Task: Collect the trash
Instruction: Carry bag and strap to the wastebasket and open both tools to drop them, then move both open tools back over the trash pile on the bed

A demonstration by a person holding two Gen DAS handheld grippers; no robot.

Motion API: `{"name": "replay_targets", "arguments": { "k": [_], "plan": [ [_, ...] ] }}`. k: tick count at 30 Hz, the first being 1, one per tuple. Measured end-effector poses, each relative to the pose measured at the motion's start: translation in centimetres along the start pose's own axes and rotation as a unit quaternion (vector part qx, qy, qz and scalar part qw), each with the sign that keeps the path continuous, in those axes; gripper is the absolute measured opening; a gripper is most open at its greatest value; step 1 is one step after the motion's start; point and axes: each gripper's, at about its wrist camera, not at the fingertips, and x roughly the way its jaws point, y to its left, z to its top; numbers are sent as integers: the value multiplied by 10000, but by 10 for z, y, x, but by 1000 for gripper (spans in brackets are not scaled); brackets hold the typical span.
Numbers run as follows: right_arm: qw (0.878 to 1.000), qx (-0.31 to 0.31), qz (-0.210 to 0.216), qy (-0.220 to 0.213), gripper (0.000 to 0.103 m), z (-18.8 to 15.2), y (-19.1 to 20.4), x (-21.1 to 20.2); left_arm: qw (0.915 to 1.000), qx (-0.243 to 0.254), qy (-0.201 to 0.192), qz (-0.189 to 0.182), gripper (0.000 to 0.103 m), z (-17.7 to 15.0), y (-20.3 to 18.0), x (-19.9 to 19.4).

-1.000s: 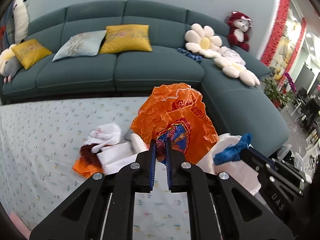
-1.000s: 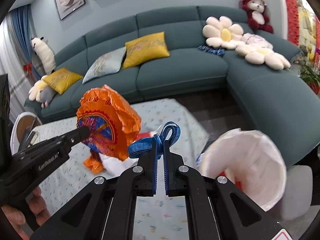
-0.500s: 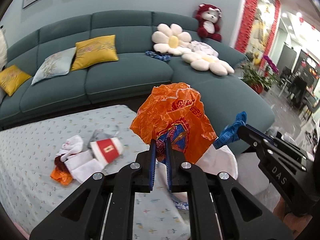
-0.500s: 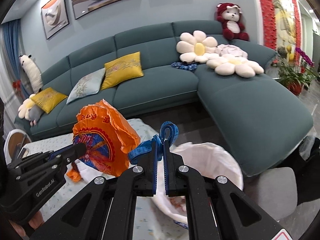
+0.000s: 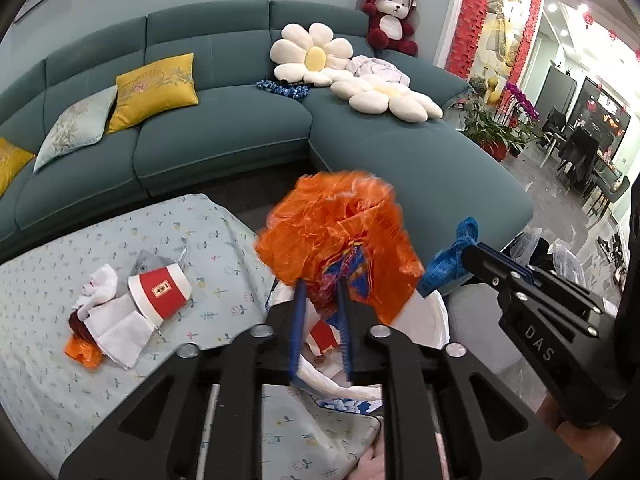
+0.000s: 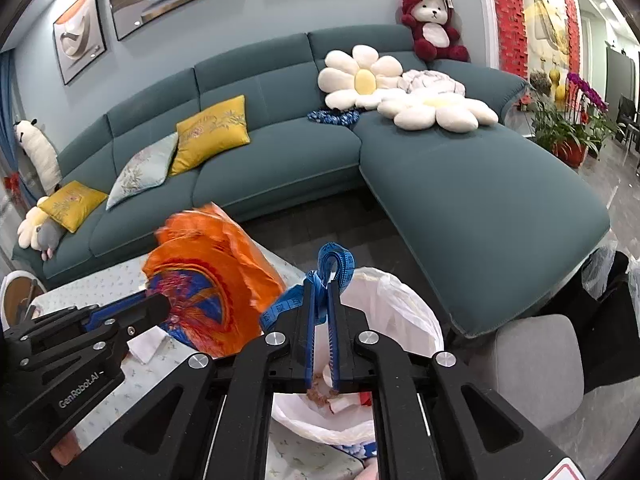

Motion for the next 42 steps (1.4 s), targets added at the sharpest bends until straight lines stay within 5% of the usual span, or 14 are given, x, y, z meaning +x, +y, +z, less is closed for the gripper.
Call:
{"name": "replay_targets", "arguments": {
  "k": [3, 21, 42],
  "plan": [
    [10000, -26, -73, -5, 13, -2, -2, 2, 10000, -31, -4, 64, 42, -1, -1, 4],
    [9996, -168, 157, -132, 40, -3, 34, -9, 9985, -395, -103, 377, 62, -8, 32, -10],
    [9940, -809, 610, 403, 52, -38, 166, 20, 9830, -1447, -20, 1131, 73, -58, 186, -36]
  ]
}}
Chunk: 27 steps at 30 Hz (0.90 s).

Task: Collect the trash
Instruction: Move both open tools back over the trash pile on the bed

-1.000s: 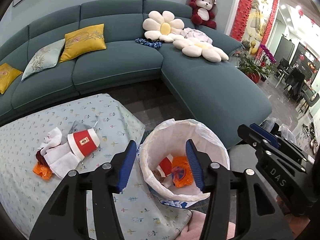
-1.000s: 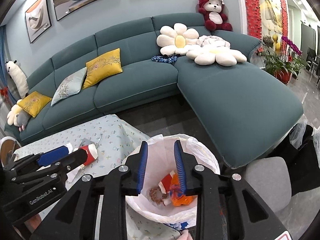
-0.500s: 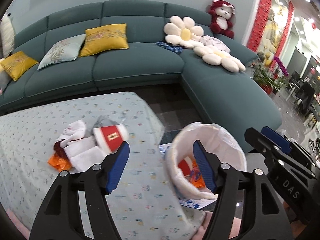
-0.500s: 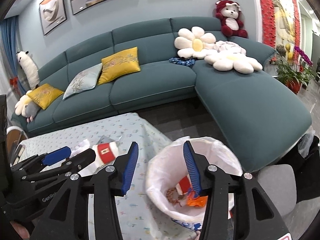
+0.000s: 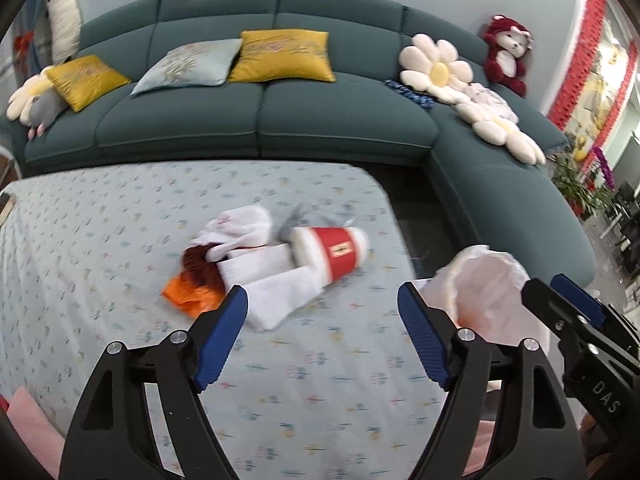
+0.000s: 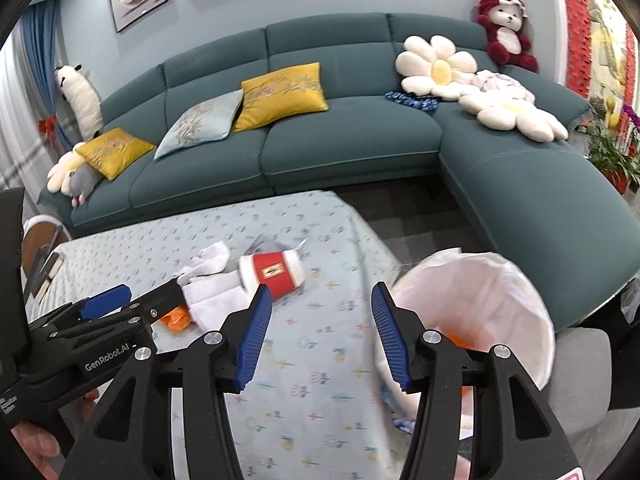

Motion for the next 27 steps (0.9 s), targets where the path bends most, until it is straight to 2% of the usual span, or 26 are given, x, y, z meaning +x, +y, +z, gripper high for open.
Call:
{"name": "replay_targets", "arguments": {
  "k": [12, 16, 23, 27],
  "plan": [
    [9981, -343, 158, 483, 53, -14, 67, 53, 9965, -612, 408, 401, 74, -14, 98, 35],
    [9969, -413, 203, 642, 53, -17, 86, 74, 9941, -761, 612, 471, 74, -17, 120, 52],
    [9938, -443, 272, 979, 53, -25, 107, 112, 9903, -918, 922, 496, 87, -18, 142, 86],
    [9921, -364, 308, 1164, 56, -28, 114, 134, 9868, -1070, 1151, 402, 87, -18, 152, 108]
  ]
}}
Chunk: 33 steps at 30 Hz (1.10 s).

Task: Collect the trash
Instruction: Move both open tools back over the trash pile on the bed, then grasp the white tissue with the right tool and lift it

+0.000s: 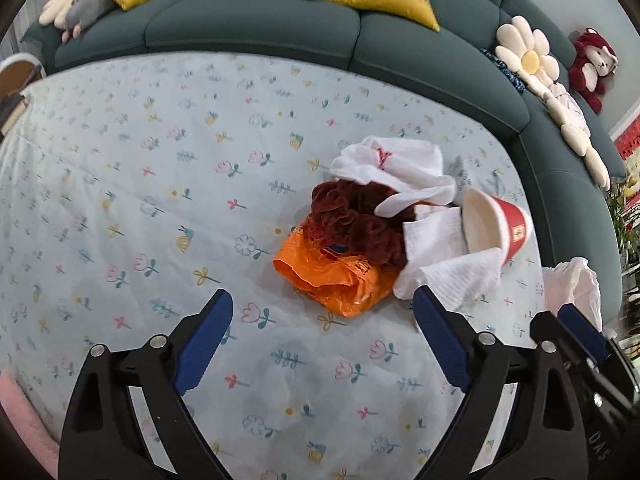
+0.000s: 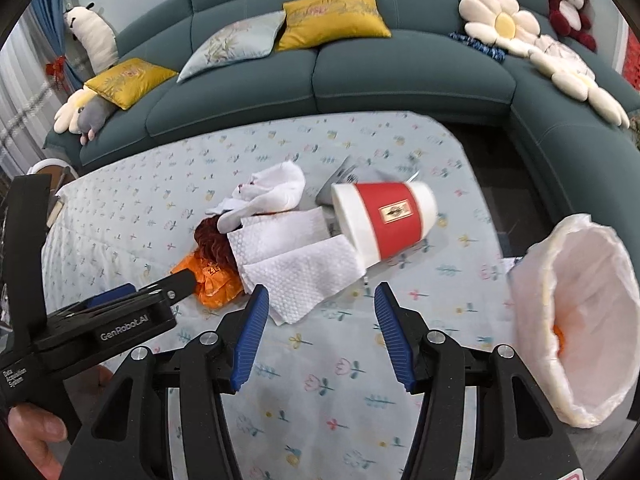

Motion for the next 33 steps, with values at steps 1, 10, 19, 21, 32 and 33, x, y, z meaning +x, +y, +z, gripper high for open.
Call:
{"name": "replay_targets", "arguments": {
  "k": [1, 10, 19, 21, 32, 33],
  "plan": [
    [10000, 12, 6, 15, 58, 0, 1, 4, 10000, -20, 76, -32, 87, 1, 1, 6],
    [9996, -90, -13, 284, 60, -1, 15, 41, 9989, 64, 357, -295, 53, 2, 3, 37],
    [9992, 51, 56, 401, 60, 0, 19, 59, 9980, 130, 329, -516, 16, -5, 9, 34],
    [9991, 119, 72, 402, 60, 2, 19, 61, 9978, 56, 334, -562, 13, -5, 14, 31],
    [9975, 217, -109, 662, 41, -11, 24, 93, 9979, -30, 302, -576, 11, -19, 27, 14],
    [9976, 146, -56, 670, 29, -12, 26, 93, 9979, -43, 309, -575, 11, -21, 28, 13]
  ]
}}
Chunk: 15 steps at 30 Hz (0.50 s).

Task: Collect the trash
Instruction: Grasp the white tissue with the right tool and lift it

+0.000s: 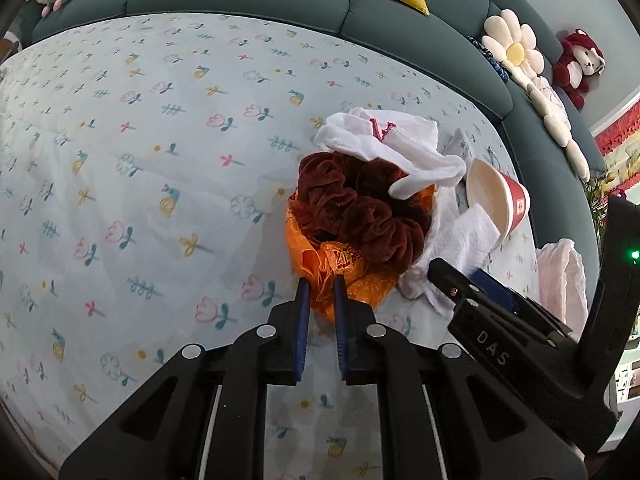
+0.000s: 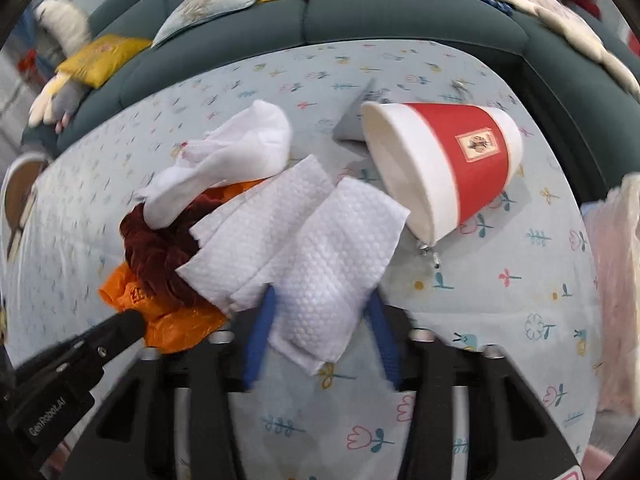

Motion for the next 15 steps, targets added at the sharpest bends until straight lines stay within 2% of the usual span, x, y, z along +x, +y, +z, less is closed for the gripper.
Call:
{"name": "replay_targets", "arguments": {
  "k": [1, 4, 10, 15],
  "plan": [
    [9999, -57, 77, 33, 17, -1, 2, 0, 10000, -34, -1, -1, 11, -2, 1, -2],
    [9996, -226, 101, 117, 7, -2, 10, -4, 10000, -92, -26, -18, 11, -8, -1, -9],
    [9991, -325, 236, -150, 6, -4, 10, -37, 9997, -31, -231, -54, 9, -15, -14, -35],
    [9974, -187, 354, -596, 6, 4, -3, -81, 9987, 2, -480, -184, 7, -17, -32, -61]
  ]
}}
